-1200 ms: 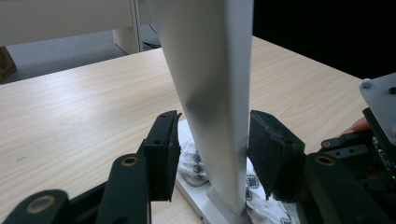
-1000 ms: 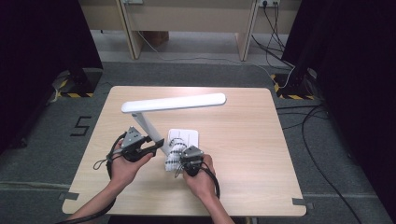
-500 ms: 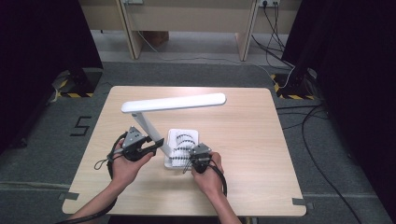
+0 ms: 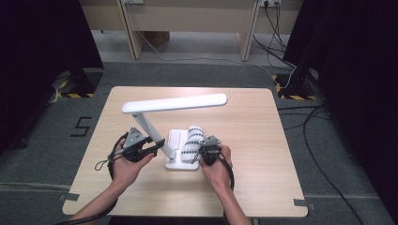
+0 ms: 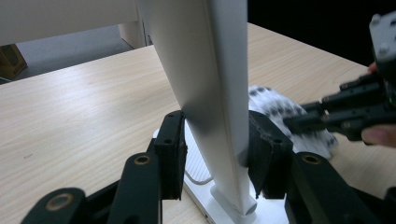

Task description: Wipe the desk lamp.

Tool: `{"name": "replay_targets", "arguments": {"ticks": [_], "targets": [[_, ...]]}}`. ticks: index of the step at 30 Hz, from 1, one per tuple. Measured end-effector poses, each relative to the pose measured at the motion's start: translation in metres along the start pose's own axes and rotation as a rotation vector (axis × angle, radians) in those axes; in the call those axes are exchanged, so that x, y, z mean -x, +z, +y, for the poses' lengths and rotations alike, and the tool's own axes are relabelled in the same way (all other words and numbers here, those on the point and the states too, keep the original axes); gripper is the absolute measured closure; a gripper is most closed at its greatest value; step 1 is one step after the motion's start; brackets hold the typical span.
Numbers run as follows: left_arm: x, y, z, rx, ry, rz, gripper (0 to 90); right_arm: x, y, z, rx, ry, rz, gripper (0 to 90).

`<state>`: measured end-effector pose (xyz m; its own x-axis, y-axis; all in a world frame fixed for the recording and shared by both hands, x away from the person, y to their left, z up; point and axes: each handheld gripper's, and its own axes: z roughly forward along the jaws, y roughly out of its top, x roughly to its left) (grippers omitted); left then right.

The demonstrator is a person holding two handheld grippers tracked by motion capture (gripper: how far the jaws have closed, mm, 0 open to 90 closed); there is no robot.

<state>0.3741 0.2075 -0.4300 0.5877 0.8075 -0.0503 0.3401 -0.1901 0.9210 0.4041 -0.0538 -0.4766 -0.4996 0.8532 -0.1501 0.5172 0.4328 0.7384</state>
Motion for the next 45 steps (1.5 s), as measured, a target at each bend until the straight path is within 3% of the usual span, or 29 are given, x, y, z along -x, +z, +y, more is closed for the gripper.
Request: {"name": "replay_targets", "arguments": {"ticks": [8, 11, 12, 15, 19, 26, 33, 35, 45], "targets": [[0.000, 0.000, 0.000, 0.000, -0.001, -0.001, 59.7, -0.014, 0.012, 0.043, 0.103, -0.058, 0.024, 82.1], [0.000, 0.000, 0.000, -0.001, -0.001, -0.002, 59.7, -0.025, 0.024, 0.050, 0.080, -0.083, 0.054, 82.1], [0.000, 0.000, 0.000, -0.001, -0.005, -0.002, 59.7, -0.028, 0.029, 0.050, 0.079, -0.113, 0.067, 82.1], [0.000, 0.000, 0.000, -0.001, -0.004, -0.001, 59.8, -0.039, 0.039, 0.047, 0.040, -0.129, 0.104, 82.1], [0.000, 0.000, 0.001, -0.005, 0.000, -0.002, 59.8, -0.046, 0.046, 0.040, 0.001, -0.148, 0.104, 82.2], [0.001, 0.000, 0.001, -0.009, -0.002, 0.005, 60.1, -0.038, 0.050, 0.035, -0.014, -0.146, 0.088, 82.2], [0.002, 0.000, 0.001, -0.009, 0.000, 0.010, 60.1, -0.022, 0.051, 0.031, -0.030, -0.111, 0.052, 82.2], [0.002, 0.000, 0.001, -0.011, 0.003, 0.010, 60.0, -0.017, 0.051, 0.031, -0.043, -0.122, 0.023, 82.2], [0.003, 0.000, 0.001, -0.012, 0.007, 0.016, 60.0, 0.017, 0.050, 0.021, -0.105, -0.075, -0.097, 82.2]]}}
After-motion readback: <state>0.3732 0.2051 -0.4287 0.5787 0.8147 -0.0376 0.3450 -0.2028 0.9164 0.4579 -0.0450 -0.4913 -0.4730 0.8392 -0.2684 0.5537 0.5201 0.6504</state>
